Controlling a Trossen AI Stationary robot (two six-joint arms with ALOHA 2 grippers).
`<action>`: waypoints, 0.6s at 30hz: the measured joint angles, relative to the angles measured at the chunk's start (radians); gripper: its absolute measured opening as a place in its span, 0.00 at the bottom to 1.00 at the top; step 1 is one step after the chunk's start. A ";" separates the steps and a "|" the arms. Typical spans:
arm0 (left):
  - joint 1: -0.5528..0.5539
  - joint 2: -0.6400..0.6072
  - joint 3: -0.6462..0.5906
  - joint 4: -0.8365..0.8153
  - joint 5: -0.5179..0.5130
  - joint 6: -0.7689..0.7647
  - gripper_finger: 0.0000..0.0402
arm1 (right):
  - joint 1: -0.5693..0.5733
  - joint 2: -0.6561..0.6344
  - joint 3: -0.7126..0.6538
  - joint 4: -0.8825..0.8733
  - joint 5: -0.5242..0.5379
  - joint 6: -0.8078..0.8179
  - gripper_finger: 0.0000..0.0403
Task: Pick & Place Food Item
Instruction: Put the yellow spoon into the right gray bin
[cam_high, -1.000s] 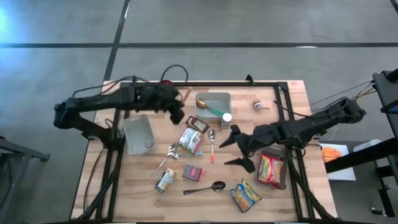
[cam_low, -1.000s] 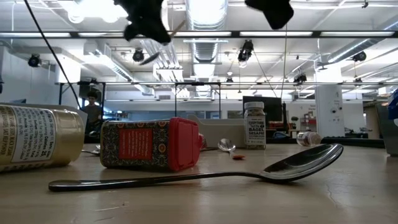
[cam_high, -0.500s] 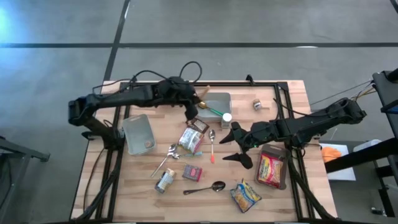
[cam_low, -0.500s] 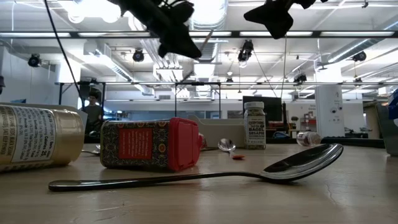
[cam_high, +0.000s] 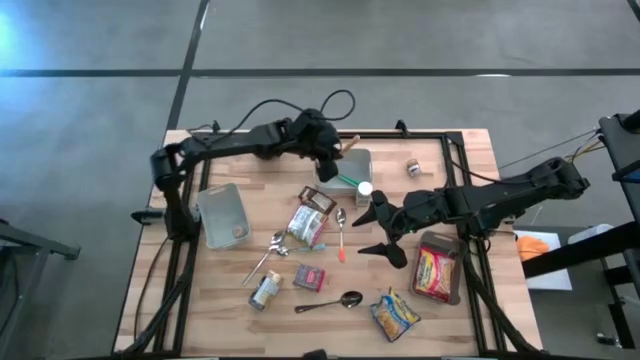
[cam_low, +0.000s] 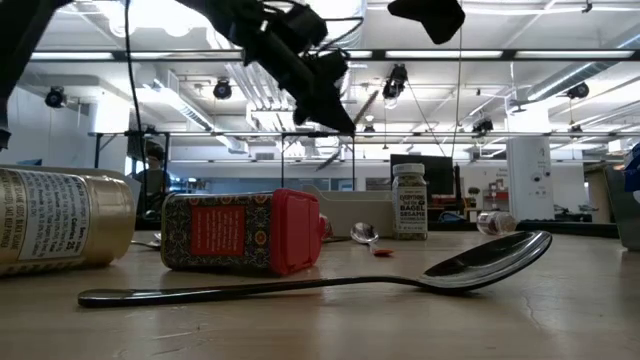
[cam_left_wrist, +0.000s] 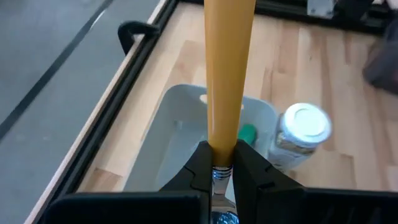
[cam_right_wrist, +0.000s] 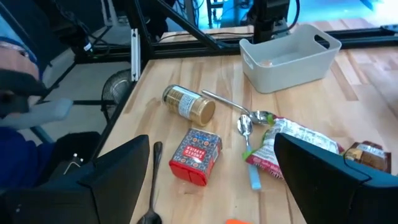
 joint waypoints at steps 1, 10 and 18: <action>0.005 0.017 0.012 -0.018 0.001 0.004 0.06 | -0.001 0.000 0.009 -0.012 0.000 -0.002 0.85; 0.028 0.144 0.081 -0.094 -0.003 0.026 0.06 | -0.012 0.000 0.037 -0.064 0.001 -0.027 0.85; 0.040 0.178 0.078 -0.172 -0.004 0.020 0.06 | -0.029 0.001 0.039 -0.064 0.002 -0.025 0.85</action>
